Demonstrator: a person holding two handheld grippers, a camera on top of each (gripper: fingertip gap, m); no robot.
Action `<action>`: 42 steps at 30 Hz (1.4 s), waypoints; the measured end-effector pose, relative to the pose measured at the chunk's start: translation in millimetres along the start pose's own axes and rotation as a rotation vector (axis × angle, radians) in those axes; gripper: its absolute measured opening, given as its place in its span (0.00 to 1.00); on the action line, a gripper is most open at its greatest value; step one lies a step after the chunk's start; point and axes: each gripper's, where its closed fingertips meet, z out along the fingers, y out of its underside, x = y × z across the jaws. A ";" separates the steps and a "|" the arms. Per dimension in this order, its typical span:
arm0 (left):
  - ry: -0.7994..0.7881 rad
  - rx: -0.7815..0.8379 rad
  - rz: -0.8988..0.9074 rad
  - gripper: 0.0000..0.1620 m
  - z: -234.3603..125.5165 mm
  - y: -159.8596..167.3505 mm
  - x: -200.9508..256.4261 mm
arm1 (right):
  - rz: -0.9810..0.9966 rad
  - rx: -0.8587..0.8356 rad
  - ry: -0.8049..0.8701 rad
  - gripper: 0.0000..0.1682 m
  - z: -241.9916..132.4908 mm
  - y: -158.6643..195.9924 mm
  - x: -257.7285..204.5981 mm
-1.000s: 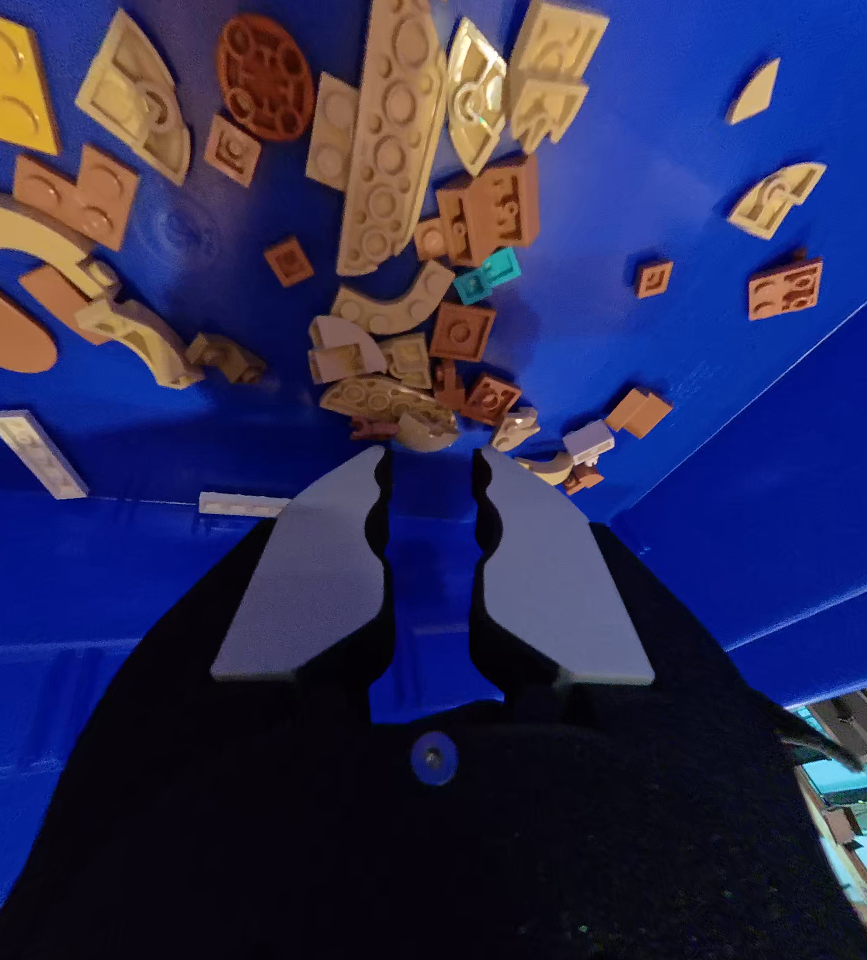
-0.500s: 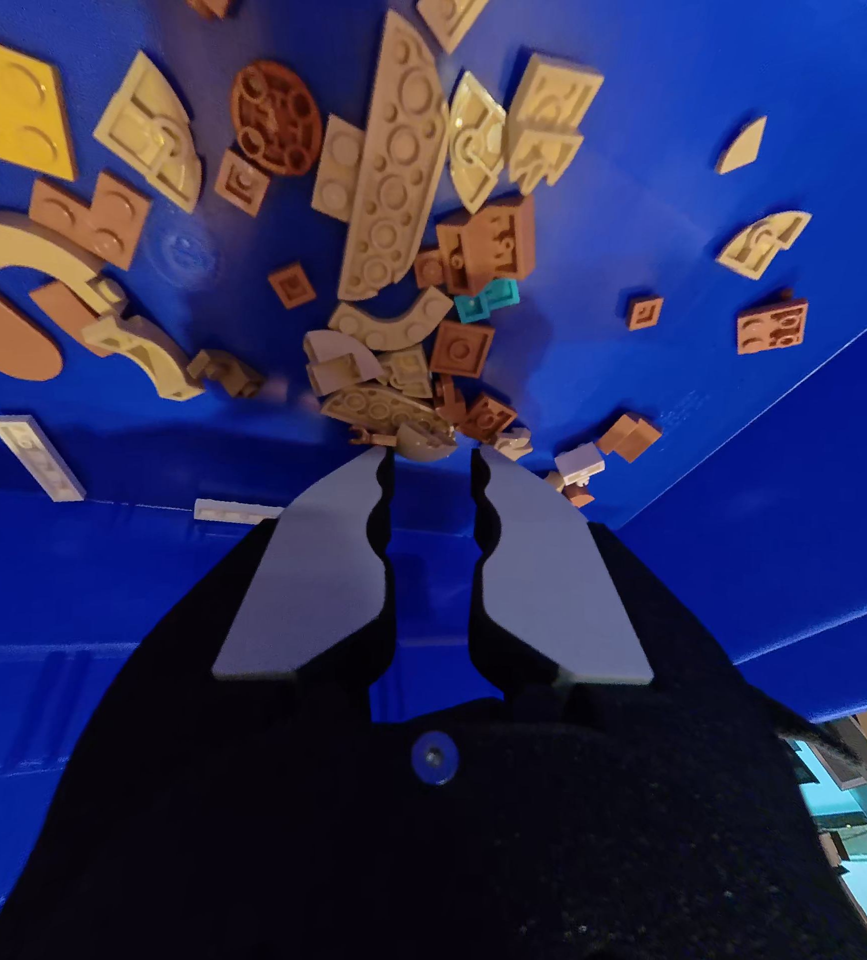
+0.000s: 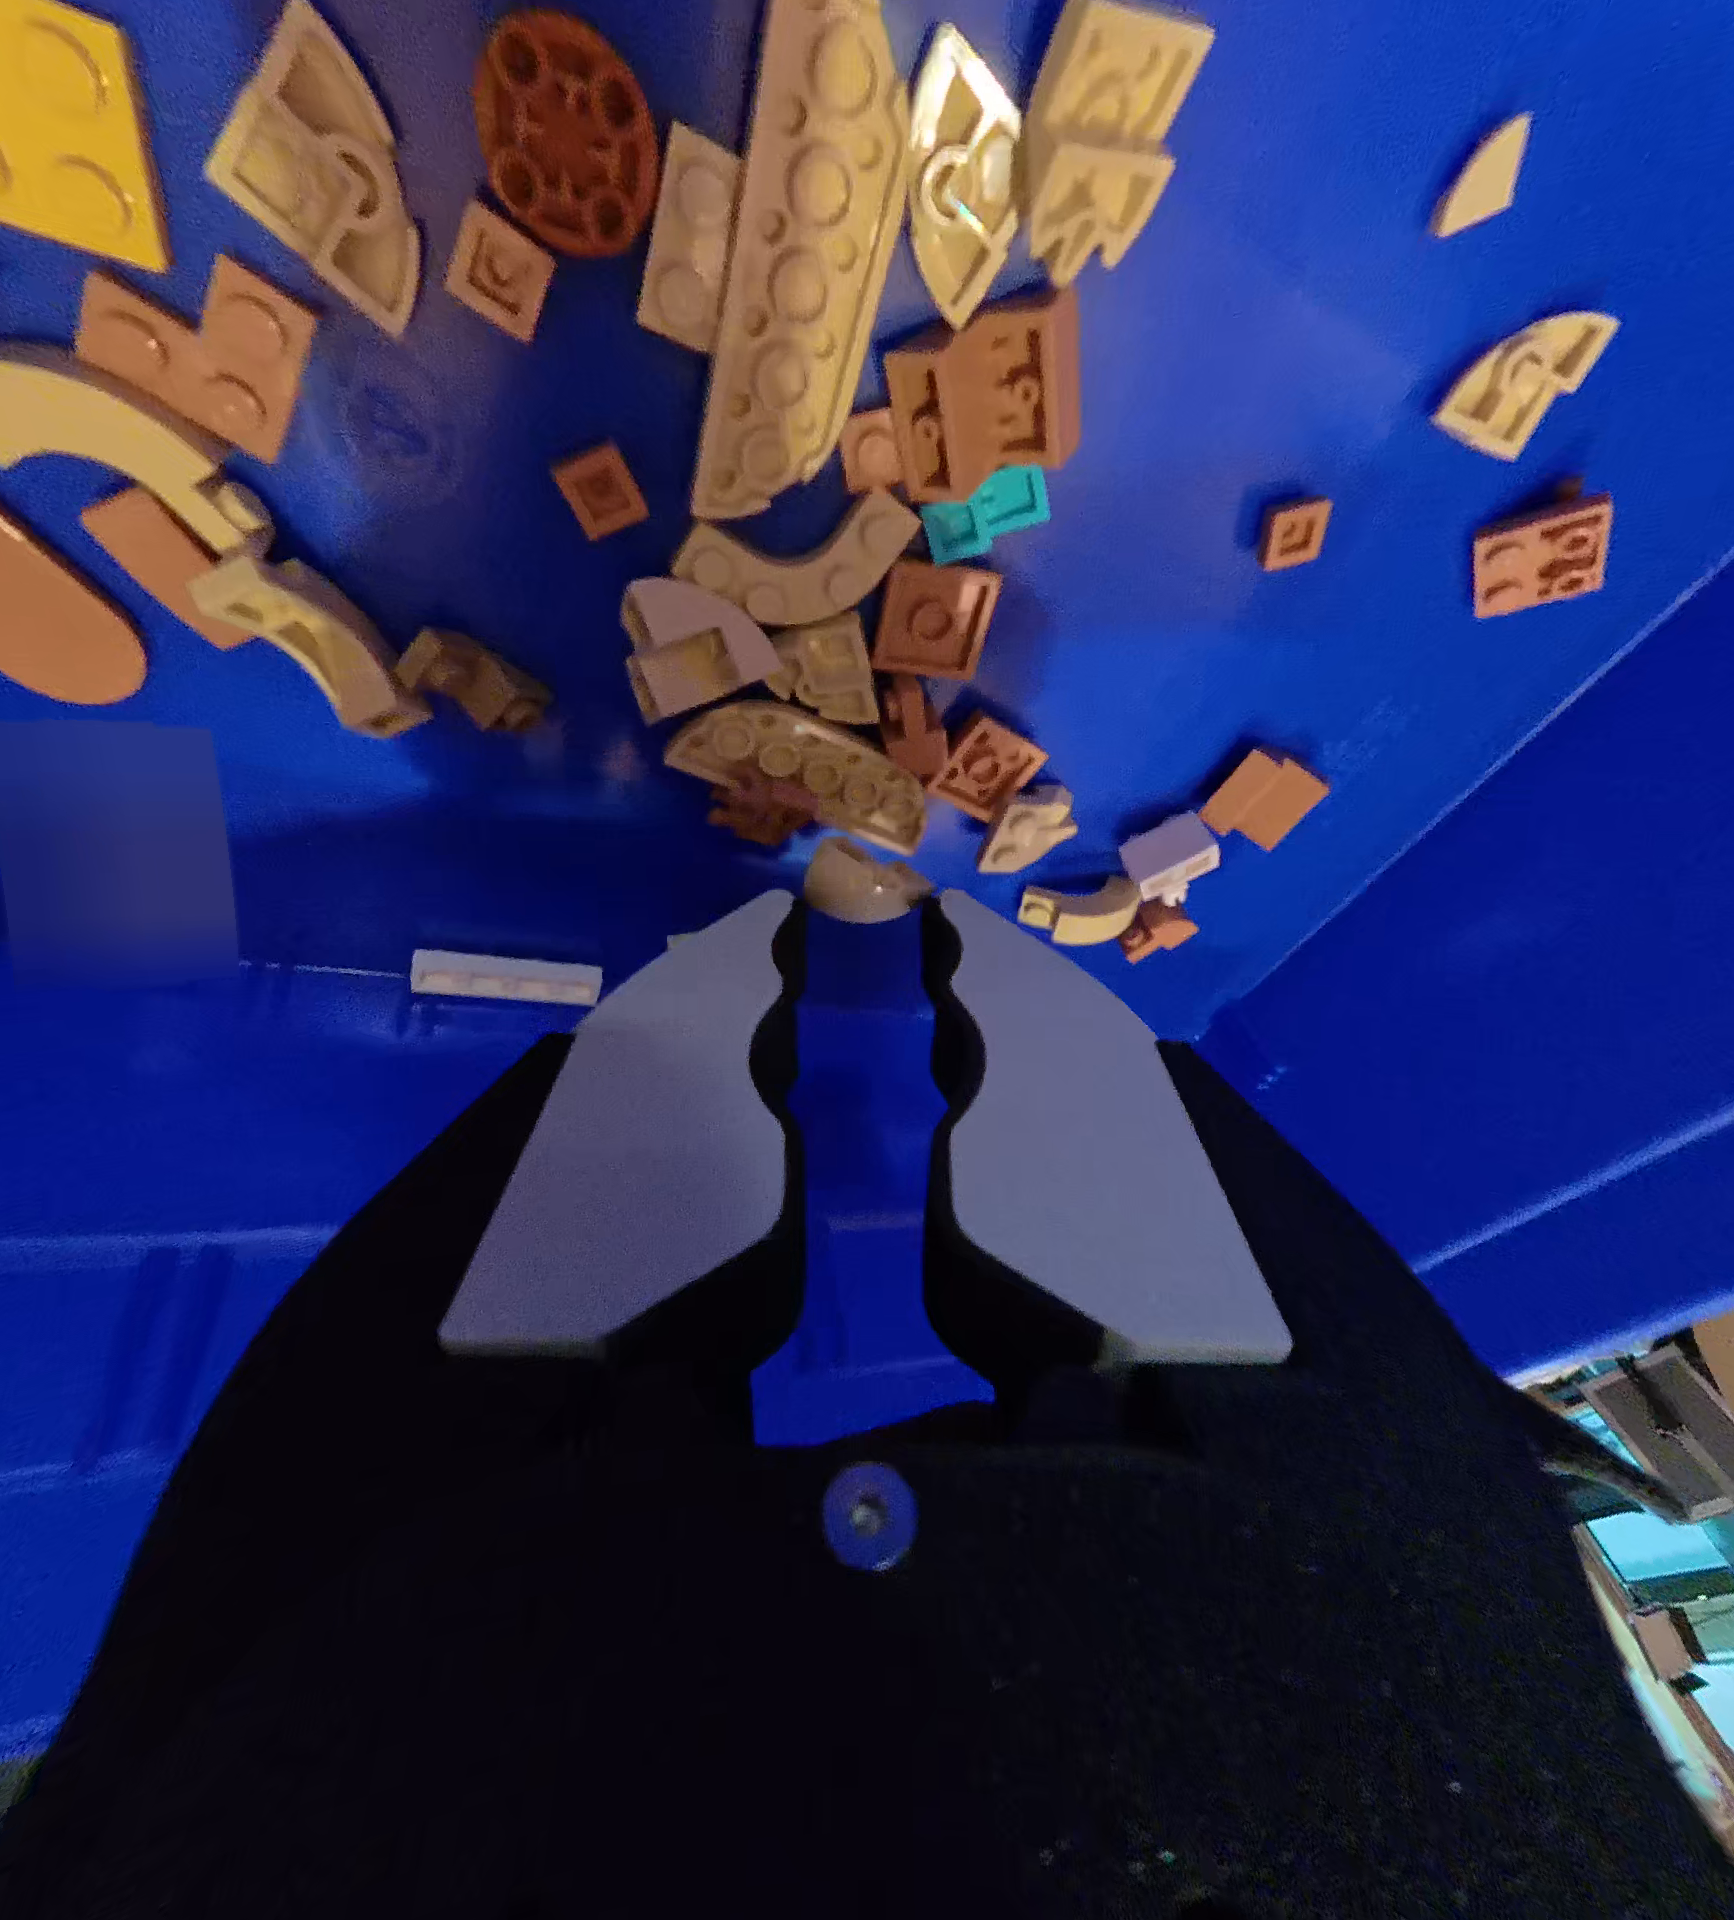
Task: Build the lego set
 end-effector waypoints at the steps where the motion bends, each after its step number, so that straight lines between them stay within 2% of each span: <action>1: 0.000 0.001 0.001 0.00 0.0 -0.5 0.3 | 0.008 0.005 0.005 0.13 -3.9 1.2 0.2; 4: -0.001 0.005 0.004 0.00 -0.6 -2.8 0.9 | 0.034 0.042 0.024 0.12 -22.1 0.5 -0.9; 7: -0.005 0.014 0.008 0.00 -1.9 -6.6 1.4 | 0.043 0.144 0.046 0.12 -56.0 -19.9 -10.0; 10: -0.007 0.026 0.012 0.00 -3.2 -11.3 2.5 | 0.014 0.356 0.053 0.12 -106.6 -72.1 -36.5; 14: -0.005 0.035 0.019 0.00 -3.7 -15.4 5.1 | -0.126 0.591 0.015 0.12 -161.3 -155.8 -104.7; 17: -0.003 0.035 0.026 0.00 -2.8 -15.9 7.6 | -0.230 0.617 -0.048 0.12 -162.7 -205.2 -158.3; 21: 0.000 0.028 0.032 0.00 -1.3 -14.2 9.9 | -0.251 0.538 -0.129 0.12 -131.5 -240.5 -194.8; 26: 0.006 0.013 0.032 0.00 0.7 -10.2 11.3 | -0.200 0.500 -0.169 0.12 -111.0 -251.5 -199.8; 34: 0.014 0.000 0.034 0.00 2.0 -7.3 12.8 | -0.154 0.550 -0.175 0.16 -112.9 -250.7 -196.4; 42: 0.021 -0.018 0.022 0.00 3.9 -1.5 12.6 | 0.046 0.728 -0.102 0.16 -132.6 -228.0 -185.2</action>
